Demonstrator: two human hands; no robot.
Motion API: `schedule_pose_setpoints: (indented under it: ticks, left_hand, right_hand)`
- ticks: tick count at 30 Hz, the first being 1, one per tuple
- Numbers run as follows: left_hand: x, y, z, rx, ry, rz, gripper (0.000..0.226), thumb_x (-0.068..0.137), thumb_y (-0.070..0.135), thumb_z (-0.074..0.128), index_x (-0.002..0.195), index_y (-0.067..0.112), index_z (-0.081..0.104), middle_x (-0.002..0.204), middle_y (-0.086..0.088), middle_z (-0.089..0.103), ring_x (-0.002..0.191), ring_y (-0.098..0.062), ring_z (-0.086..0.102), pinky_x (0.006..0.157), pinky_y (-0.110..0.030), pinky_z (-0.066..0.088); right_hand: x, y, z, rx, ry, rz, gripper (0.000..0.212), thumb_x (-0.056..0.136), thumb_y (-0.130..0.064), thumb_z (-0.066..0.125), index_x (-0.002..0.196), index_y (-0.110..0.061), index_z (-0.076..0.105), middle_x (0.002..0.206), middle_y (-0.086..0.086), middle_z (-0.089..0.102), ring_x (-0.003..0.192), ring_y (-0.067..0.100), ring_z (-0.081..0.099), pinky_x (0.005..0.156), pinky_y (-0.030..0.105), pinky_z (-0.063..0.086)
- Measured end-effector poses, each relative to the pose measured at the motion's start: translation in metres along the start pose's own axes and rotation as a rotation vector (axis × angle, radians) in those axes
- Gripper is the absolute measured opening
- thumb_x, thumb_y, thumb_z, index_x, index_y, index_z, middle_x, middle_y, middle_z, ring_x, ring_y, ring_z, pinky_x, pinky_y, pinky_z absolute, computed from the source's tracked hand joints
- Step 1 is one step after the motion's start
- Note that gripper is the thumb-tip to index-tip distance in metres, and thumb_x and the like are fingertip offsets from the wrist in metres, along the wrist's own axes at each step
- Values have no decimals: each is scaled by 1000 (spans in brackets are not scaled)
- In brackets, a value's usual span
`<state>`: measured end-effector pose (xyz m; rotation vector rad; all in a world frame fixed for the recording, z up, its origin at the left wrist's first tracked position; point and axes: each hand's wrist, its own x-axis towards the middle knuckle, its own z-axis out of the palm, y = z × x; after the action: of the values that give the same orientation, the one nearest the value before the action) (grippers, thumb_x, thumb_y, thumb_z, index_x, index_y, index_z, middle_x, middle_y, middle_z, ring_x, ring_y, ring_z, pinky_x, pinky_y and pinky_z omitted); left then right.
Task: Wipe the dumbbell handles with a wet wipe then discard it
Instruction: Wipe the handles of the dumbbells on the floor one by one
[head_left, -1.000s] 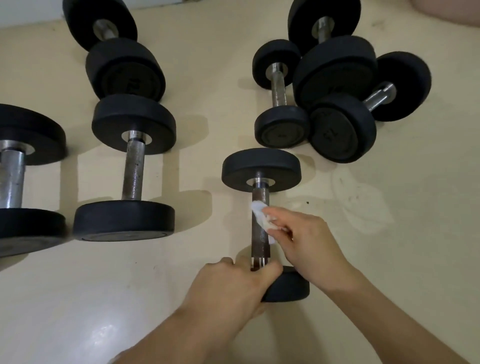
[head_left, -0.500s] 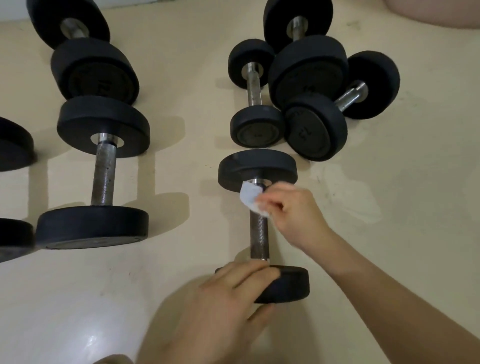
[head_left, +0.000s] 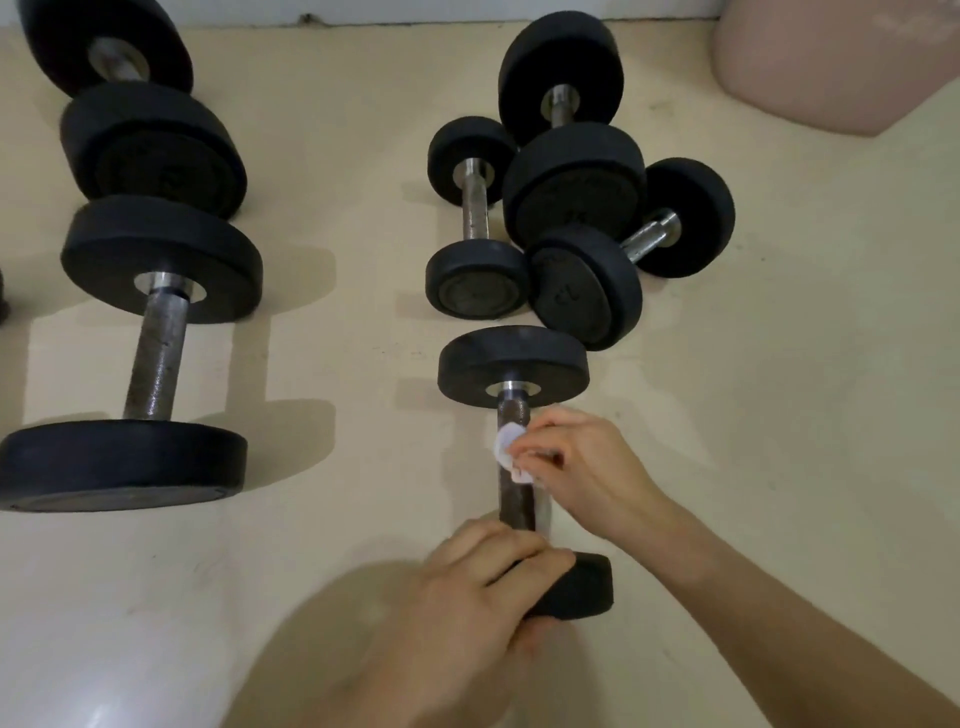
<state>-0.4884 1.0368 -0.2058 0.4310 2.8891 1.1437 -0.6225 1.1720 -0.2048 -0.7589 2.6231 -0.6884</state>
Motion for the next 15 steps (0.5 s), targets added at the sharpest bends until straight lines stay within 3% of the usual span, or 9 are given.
schedule_pose_setpoints:
  ticks: [3,6,8,11,12,15]
  left_hand:
    - [-7,-5,8,-53,-10,-142,52,77,58,53,126,43,48,123,7,57,107,-11,50,75,-32,56]
    - [-14,-1,20,-41,-70,-165,59,82,57,46,138,54,28,131,5,52,109,-16,58,77,-31,57]
    - [-10,4,23,-38,-139,-183,61,83,59,39,139,59,14,137,9,45,117,-18,52,83,-35,55]
    - [-6,2,22,-41,-165,-154,61,88,51,35,131,60,-7,150,15,24,132,-13,34,96,-31,44]
    - [-8,-1,20,-52,-167,-165,64,89,45,41,131,58,-6,149,17,22,132,-9,33,97,-28,44]
    - [-14,-10,10,-155,-180,-227,54,74,47,52,126,45,39,125,15,52,99,0,58,72,-10,46]
  right_hand:
    - [12,7,2,2,166,139,13,88,-17,63,94,-13,74,99,-6,59,87,6,54,79,6,40]
    - [-17,3,1,-42,24,-19,13,84,-9,64,86,-15,75,93,-2,66,81,10,61,76,19,48]
    - [-17,-1,-6,-72,-78,-74,16,85,-10,61,91,-17,74,98,-1,66,84,10,61,75,18,44]
    - [18,6,-9,-48,41,37,20,90,-9,54,100,-11,72,102,5,64,92,20,59,82,29,47]
    - [19,9,-8,-60,66,60,19,90,-10,55,96,-12,73,101,5,65,91,20,59,82,33,49]
    - [-17,9,-10,-66,-128,-4,13,86,-18,64,93,-18,76,99,-3,66,86,10,61,83,26,50]
